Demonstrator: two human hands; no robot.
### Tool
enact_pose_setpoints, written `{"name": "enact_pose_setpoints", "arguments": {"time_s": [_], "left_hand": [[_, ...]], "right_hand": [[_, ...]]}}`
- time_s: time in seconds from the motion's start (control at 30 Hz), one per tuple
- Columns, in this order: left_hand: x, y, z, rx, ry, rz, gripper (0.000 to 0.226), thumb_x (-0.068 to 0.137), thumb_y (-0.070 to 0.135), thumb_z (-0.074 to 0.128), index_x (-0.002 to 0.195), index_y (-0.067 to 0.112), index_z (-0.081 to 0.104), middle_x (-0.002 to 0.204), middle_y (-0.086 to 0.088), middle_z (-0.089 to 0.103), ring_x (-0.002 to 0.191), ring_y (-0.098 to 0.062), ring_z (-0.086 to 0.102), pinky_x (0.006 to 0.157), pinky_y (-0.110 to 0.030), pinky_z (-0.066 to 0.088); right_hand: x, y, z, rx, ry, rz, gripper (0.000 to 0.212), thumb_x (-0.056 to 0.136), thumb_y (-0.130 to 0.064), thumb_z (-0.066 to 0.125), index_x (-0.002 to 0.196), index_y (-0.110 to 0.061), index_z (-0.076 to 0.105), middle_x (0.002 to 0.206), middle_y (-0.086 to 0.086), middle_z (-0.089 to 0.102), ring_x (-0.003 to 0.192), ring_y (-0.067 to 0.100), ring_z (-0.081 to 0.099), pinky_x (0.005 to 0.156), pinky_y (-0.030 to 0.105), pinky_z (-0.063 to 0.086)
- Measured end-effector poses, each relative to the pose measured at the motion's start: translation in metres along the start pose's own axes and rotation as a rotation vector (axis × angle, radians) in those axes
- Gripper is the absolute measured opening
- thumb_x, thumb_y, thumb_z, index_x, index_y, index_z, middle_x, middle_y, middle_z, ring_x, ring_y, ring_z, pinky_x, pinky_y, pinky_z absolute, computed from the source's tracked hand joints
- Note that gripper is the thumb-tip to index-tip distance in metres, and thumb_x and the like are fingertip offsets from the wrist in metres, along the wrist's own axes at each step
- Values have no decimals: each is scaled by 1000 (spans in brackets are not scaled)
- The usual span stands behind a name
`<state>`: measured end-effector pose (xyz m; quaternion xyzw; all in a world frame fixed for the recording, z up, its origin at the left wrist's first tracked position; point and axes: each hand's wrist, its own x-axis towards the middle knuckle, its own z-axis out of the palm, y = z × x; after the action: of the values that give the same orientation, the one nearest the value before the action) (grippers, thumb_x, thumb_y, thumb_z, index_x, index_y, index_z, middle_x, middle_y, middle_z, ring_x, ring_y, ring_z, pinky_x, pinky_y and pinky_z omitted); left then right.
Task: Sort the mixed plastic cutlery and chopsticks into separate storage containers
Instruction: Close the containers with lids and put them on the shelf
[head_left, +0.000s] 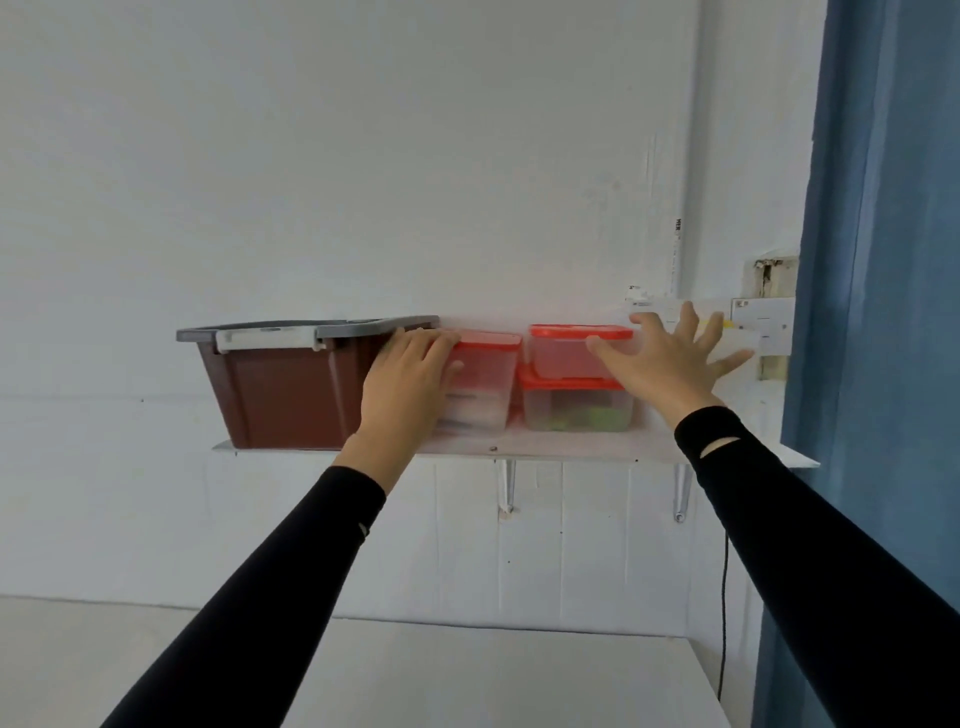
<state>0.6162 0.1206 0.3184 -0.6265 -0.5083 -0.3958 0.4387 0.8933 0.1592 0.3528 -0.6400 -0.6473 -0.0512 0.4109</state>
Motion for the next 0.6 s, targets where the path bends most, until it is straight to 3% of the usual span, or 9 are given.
{"name": "enact_pose_setpoints", "arguments": {"time_s": [0.03,0.1,0.2,0.3,0.37,0.43,0.47,0.53,0.6], "left_hand": [[2,1,1,-1,19,-18,28,93,29,56,110,12,70,103,-8,69,92,-33,64,79,-41,51],[7,6,0,-32,42,-85,17,88,25,71,100,13,72,90,-6,67,81,-30,61,59,-30,41],[10,13,-1,-60,22,-165,13,86,24,73,94,13,73,86,-6,65,80,-30,58,56,-27,32],[12,18,-9,-70,-55,-192,17,92,25,67,101,12,72,94,-7,67,88,-32,59,56,-31,35],[9,22,-23,-89,-106,-149,25,95,26,63,115,12,68,111,-7,67,104,-30,59,67,-35,43],[-1,24,-42,-38,37,1,32,88,24,69,118,14,66,122,-6,64,115,-30,58,89,-40,44],[-7,20,-50,32,113,19,38,84,27,72,120,16,64,130,-5,60,124,-30,53,103,-43,36],[-19,2,-59,145,132,-153,62,78,42,73,131,17,54,149,-5,42,143,-32,31,118,-52,9],[-28,-24,-61,146,44,-379,82,73,54,73,138,14,44,153,-9,33,148,-37,15,112,-67,-1]], "right_hand": [[-1,-1,1,-17,-19,0,76,81,-77,48,144,-36,37,164,10,0,148,38,-17,107,71,-14],[-1,2,1,-42,-26,-12,76,83,-70,53,147,-33,34,164,9,-2,148,37,-18,108,71,-12],[-1,10,-2,-59,-51,-41,74,86,-56,58,149,-30,31,164,8,0,149,34,-18,111,70,-9],[-4,14,-7,-59,-62,-54,70,88,-43,58,150,-27,30,164,9,1,149,32,-18,113,68,-9],[-8,11,-7,-81,-16,-48,67,89,-40,57,149,-25,32,164,12,-1,149,34,-17,111,66,-13],[-14,2,-3,-62,126,-131,59,90,-38,57,144,-21,40,164,14,5,150,35,-9,113,60,-15],[-19,-6,1,-8,192,-223,53,91,-35,59,140,-19,46,163,15,12,151,35,-1,116,55,-10],[-31,-29,11,171,207,-430,44,92,-26,61,133,-16,53,157,13,30,146,32,21,121,46,15],[-41,-57,25,307,112,-583,40,94,-22,59,134,-17,55,150,9,41,139,28,35,114,38,28]]}}
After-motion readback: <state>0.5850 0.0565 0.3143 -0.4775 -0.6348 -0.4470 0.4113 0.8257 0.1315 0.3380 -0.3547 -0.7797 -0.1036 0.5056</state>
